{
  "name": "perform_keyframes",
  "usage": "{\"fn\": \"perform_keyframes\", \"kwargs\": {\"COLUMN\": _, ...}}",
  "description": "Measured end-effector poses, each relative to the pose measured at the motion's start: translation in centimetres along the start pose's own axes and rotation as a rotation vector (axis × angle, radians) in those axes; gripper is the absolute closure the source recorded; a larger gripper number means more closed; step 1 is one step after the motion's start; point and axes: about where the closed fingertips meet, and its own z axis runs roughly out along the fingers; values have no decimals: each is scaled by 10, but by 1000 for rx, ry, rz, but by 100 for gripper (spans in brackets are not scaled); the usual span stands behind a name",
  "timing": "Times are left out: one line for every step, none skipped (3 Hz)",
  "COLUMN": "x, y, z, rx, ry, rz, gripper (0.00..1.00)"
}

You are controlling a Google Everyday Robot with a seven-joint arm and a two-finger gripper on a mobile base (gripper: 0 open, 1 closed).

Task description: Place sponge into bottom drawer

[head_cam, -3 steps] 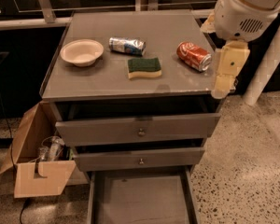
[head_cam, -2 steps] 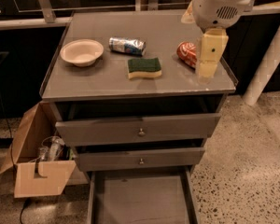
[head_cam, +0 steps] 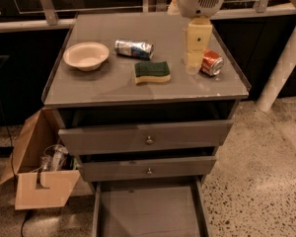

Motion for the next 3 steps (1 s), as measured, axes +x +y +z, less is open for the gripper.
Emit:
{"fn": "perform_keyframes", "kwargs": {"x": 0, "y": -5, "z": 3, "rx": 16, "ry": -15, "rz": 10, "gripper": 0}}
{"fn": "perform_keyframes", "kwargs": {"x": 3, "y": -21, "z": 15, "rx": 25, "ry": -36, "rz": 29, "gripper": 0}}
{"fn": "perform_keyframes", "kwargs": {"x": 12, "y": -47, "z": 46, "rx": 5, "ry": -60, "rz": 44, "gripper": 0}}
